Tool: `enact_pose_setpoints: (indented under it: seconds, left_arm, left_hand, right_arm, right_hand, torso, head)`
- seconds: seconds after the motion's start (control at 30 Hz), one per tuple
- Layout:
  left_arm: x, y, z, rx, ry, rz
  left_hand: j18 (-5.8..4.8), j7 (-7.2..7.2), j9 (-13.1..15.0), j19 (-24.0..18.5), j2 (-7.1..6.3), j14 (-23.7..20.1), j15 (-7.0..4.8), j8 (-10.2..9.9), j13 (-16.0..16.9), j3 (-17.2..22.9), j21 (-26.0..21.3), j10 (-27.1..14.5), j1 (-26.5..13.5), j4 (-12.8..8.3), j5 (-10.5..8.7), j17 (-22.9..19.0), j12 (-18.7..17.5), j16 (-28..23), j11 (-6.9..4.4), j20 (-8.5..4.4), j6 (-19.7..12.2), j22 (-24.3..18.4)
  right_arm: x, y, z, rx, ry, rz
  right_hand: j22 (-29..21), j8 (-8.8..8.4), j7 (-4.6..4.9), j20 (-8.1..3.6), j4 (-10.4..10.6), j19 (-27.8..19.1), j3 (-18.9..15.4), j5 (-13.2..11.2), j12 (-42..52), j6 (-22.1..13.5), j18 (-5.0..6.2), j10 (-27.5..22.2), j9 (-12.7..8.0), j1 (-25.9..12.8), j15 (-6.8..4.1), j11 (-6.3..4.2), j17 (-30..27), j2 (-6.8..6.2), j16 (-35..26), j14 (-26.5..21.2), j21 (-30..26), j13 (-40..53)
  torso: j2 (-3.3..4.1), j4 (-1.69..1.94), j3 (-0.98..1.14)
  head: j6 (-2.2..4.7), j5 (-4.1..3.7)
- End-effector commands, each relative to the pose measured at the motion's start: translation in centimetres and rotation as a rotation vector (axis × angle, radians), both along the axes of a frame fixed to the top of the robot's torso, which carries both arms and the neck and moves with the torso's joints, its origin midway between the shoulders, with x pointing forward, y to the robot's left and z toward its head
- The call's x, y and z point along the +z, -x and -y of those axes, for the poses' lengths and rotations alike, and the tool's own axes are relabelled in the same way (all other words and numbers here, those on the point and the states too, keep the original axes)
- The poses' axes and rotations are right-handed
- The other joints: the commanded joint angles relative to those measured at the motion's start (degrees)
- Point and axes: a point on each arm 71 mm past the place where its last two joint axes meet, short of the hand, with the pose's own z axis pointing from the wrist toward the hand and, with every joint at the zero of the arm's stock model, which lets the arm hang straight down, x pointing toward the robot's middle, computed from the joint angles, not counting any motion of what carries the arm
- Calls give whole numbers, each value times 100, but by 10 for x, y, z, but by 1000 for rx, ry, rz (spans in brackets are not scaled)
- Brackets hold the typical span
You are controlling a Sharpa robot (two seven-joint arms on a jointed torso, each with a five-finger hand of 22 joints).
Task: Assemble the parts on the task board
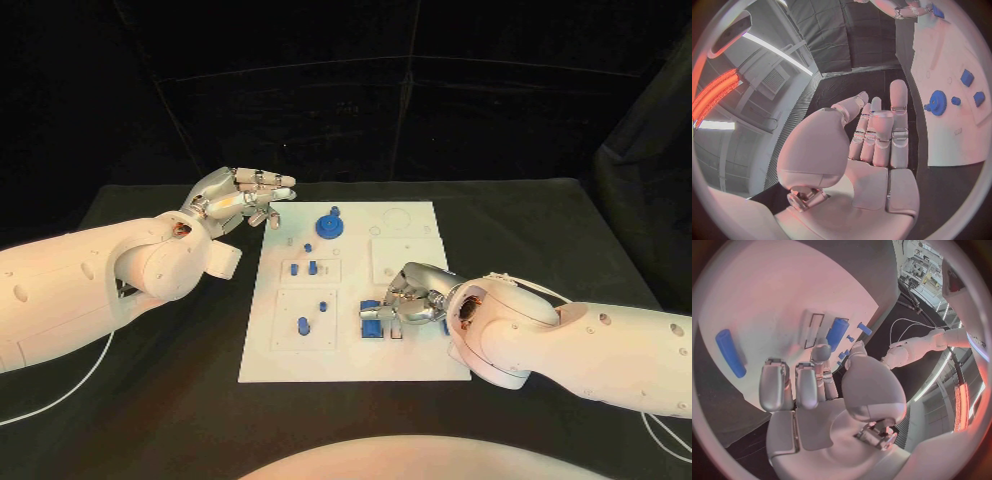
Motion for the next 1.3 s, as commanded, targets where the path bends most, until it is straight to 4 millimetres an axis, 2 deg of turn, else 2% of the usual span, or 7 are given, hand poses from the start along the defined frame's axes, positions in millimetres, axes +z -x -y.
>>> enact_pose_setpoints:
  seconds: [0.03, 0.13, 0.33, 0.53, 0.9, 0.93, 1.3]
  left_arm:
    - [1, 0, 1, -11, 9, 0]
    - [1, 0, 1, -11, 8, -1]
    - [1, 0, 1, -11, 8, -1]
    - [1, 0, 1, -10, 8, 0]
    - [0, 0, 2, -11, 7, 0]
    - [0, 0, 2, -12, 8, 0]
    - [-1, 1, 3, -15, 8, -1]
  left_hand:
    - [73, -4, -6, -25, 31, -46, -10, -29, 9, -33, -35, -22, -45, 0, -4, -5, 32, -13, 2, 7, -37, -5]
    - [73, -4, -6, -25, 31, -46, -10, -29, 9, -33, -35, -22, -45, 0, -4, -5, 32, -13, 2, 7, -37, -5]
    - [73, -4, -6, -25, 31, -46, -10, -29, 9, -33, -35, -22, -45, 0, -4, -5, 32, -13, 2, 7, -37, -5]
    - [73, -4, -6, -25, 31, -46, -10, -29, 9, -33, -35, -22, -45, 0, -4, -5, 32, -13, 2, 7, -37, -5]
    - [73, -4, -6, -25, 31, -46, -10, -29, 9, -33, -35, -22, -45, 0, -4, -5, 32, -13, 2, 7, -37, -5]
    - [73, -4, -6, -25, 31, -46, -10, -29, 9, -33, -35, -22, -45, 0, -4, -5, 32, -13, 2, 7, -37, -5]
    - [73, -4, -6, -25, 31, -46, -10, -29, 9, -33, -35, -22, -45, 0, -4, -5, 32, -13, 2, 7, -37, -5]
  right_arm:
    - [1, 0, -1, 36, 50, 21]
    - [2, 0, -1, 42, 56, 32]
    - [6, 3, 0, 56, 43, 62]
    - [16, 9, 17, 56, -56, 115]
    - [25, 16, 76, -5, -4, 66]
    - [25, 17, 80, -8, 13, 67]
    - [19, 14, 102, -19, 225, 61]
  right_hand:
    - [114, -43, 26, 11, 4, -53, 148, -89, -74, -34, -55, -58, 32, -69, 10, -10, -42, -169, -49, 244, -50, -31]
    - [95, -55, 28, 13, -2, -66, 237, -33, -104, -40, -51, -66, 52, -46, 14, -7, -63, -183, -69, 240, -65, -39]
    - [89, -78, 24, 15, -61, -68, 392, 236, -132, -36, -49, -57, 129, 420, 11, -8, -63, -137, -86, 247, -79, -8]
    - [32, -173, 61, 18, -191, -108, 415, 813, -237, -154, -36, -96, 173, 1004, 24, 12, -110, -59, -135, 240, -127, -29]
    - [8, -361, 124, 59, -237, -123, 390, 1152, -473, -256, -30, -165, 63, 1324, 66, 61, -132, 116, -168, 237, -153, -164]
    - [19, -358, 118, 60, -243, -115, 387, 1203, -464, -223, -32, -155, 58, 1351, 64, 57, -125, 130, -164, 239, -147, -156]
    - [50, -305, 68, 45, -196, -90, 275, 1281, -499, -28, -38, -115, 89, 1357, 39, 21, -115, 137, -167, 242, -133, -169]
  torso:
    - [-1, -3, 0]
    - [1, -6, 3]
    - [-1, -1, 9]
    - [-7, -10, 12]
    - [-3, -27, 2]
    - [2, -14, 4]
    - [1, -1, 6]
  head:
    - [-8, -6]
    - [-11, -8]
    - [-7, -14]
    - [-8, -46]
    - [60, -202]
    - [70, -224]
    - [63, -290]
